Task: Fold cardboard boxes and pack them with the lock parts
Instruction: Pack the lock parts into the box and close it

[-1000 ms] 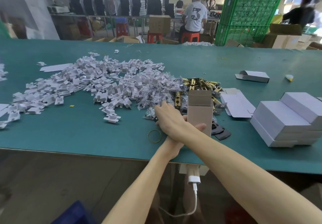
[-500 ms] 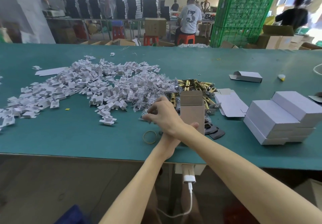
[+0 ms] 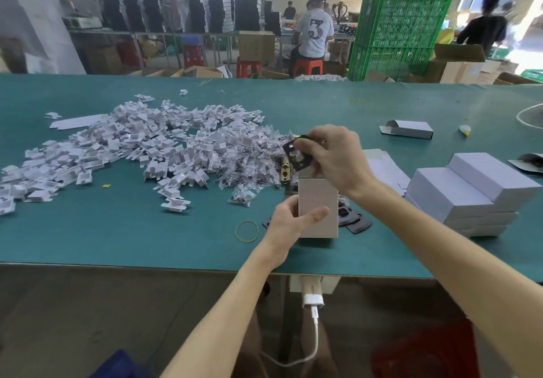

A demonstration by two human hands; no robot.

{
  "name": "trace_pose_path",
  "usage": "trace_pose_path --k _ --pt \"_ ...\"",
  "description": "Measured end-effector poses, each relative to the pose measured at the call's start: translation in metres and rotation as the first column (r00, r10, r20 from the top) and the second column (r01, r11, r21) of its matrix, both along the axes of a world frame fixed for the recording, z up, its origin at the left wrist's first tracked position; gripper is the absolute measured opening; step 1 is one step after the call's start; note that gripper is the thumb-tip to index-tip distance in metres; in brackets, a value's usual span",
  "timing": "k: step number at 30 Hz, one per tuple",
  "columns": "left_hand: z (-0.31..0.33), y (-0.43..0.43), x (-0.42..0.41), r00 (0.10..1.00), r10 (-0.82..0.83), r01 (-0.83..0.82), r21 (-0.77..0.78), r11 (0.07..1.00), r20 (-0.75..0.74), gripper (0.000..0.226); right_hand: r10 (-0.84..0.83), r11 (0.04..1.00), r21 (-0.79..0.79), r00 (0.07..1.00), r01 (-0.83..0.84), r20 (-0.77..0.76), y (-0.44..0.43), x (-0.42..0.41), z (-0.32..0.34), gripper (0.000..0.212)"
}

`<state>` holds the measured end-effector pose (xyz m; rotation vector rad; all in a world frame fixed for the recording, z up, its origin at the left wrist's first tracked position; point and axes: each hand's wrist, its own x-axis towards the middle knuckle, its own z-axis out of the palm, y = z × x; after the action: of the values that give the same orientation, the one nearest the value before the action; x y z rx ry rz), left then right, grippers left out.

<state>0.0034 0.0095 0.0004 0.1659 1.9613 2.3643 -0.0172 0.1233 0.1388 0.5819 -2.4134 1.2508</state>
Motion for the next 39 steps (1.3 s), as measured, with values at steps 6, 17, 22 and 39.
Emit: trace_pose_path --k 6,17,22,39 --pt "0.002 -0.001 0.001 1.000 -0.026 0.025 0.028 0.999 0.010 0.046 -0.113 0.937 0.318 0.986 0.148 -0.126 0.025 -0.013 0.000 0.008" --pt "0.000 0.000 0.001 0.999 -0.032 0.032 0.038 0.999 0.019 0.043 0.003 0.774 0.627 0.989 0.089 -0.145 0.016 -0.006 -0.006 0.006" --pt "-0.002 0.000 -0.001 1.000 -0.030 0.030 0.026 0.999 0.008 0.045 0.006 0.763 0.645 0.998 0.041 -0.070 0.013 -0.008 0.001 0.007" --pt "-0.002 -0.001 0.001 0.999 -0.046 0.046 -0.006 0.999 0.009 0.037 -0.002 0.668 0.742 0.996 -0.065 0.089 0.012 0.003 -0.014 0.034"
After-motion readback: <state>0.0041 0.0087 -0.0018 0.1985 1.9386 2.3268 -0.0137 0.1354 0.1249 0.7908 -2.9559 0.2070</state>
